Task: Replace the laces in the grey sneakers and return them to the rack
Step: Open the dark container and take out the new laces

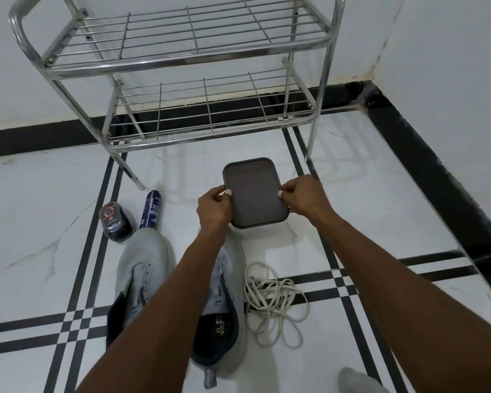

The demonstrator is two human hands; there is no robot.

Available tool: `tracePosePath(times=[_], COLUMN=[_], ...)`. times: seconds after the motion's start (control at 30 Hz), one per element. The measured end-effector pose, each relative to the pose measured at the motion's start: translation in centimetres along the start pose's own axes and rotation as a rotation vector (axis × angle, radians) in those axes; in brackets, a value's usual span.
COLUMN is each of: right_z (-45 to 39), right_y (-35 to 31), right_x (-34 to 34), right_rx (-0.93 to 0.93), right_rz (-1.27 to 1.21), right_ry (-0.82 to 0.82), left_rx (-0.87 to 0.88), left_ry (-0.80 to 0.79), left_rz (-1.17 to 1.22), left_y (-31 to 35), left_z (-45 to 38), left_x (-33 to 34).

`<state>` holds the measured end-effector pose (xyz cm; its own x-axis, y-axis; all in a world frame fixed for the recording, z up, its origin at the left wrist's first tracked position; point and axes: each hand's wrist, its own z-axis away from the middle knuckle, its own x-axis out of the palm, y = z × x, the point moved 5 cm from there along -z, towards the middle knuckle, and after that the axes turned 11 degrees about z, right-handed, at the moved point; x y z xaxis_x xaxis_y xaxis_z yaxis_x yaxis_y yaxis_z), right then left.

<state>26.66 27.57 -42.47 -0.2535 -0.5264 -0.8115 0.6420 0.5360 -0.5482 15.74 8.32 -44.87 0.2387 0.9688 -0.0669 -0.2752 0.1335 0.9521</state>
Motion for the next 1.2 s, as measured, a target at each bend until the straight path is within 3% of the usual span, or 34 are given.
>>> tracePosePath(times=[0.2,0.4,0.8,0.93,1.2], right_z=[-0.4,0.2,2.3,3.9,6.5], right_y=[0.9,2.3,2.7,4.4,5.6], right_x=[0.5,1.3,1.3,-0.1,-5.1], right_rx=[0.043,0.199,0.228,0.237,0.120], right_rz=[-0.098,-0.385,-0.522,-0.704,-0.826], right_ry=[-0.054,-0.262,-0.197,-0.083,0.118], left_rx=[-0.132,-0.150,-0.165,-0.059,0.101], left_ry=[-0.133,-0.180,-0.186,-0.269,-0.341], left_rz=[0.053,0.094,0.260,0.308,0.299], left_y=[-1.2,-2.9,-1.8,-1.2,2.5], left_z=[-0.1,1.0,3.4,5.4,7.7], left_x=[0.4,-1.4,-0.4,1.1,3.1])
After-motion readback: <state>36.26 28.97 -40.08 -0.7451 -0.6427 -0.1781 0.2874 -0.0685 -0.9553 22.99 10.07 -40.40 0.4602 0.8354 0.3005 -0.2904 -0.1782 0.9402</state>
